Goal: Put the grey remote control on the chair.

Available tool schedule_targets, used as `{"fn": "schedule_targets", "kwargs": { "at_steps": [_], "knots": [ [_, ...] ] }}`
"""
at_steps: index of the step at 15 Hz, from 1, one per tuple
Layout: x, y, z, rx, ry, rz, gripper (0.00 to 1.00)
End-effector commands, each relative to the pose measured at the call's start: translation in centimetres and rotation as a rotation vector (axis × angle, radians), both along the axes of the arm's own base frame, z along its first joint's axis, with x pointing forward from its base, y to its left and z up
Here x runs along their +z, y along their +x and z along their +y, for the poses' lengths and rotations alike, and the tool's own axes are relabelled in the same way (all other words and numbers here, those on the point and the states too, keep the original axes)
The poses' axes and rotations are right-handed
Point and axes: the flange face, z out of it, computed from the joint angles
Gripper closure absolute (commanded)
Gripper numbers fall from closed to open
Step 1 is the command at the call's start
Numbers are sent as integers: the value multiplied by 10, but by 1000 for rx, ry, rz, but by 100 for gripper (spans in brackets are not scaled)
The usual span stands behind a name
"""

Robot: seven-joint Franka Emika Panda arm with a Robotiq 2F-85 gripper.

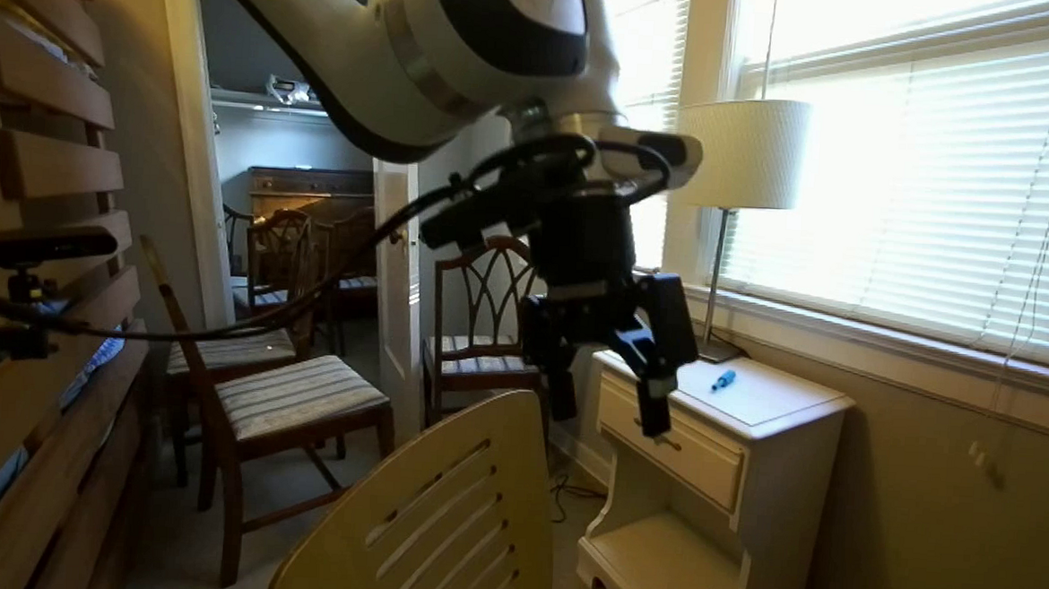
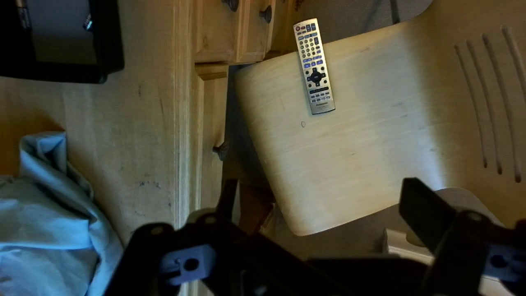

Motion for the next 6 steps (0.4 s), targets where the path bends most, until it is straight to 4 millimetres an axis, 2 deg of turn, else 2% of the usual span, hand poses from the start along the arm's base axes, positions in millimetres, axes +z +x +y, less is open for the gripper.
{"fn": "schedule_targets", "kwargs": {
  "at_steps": [1,5,6],
  "knots": [
    [33,-62,15,31,-41,-84,0],
    [49,-117,21,2,-67,-200,0],
    [43,-77,21,21,-63,-141,0]
  ]
}}
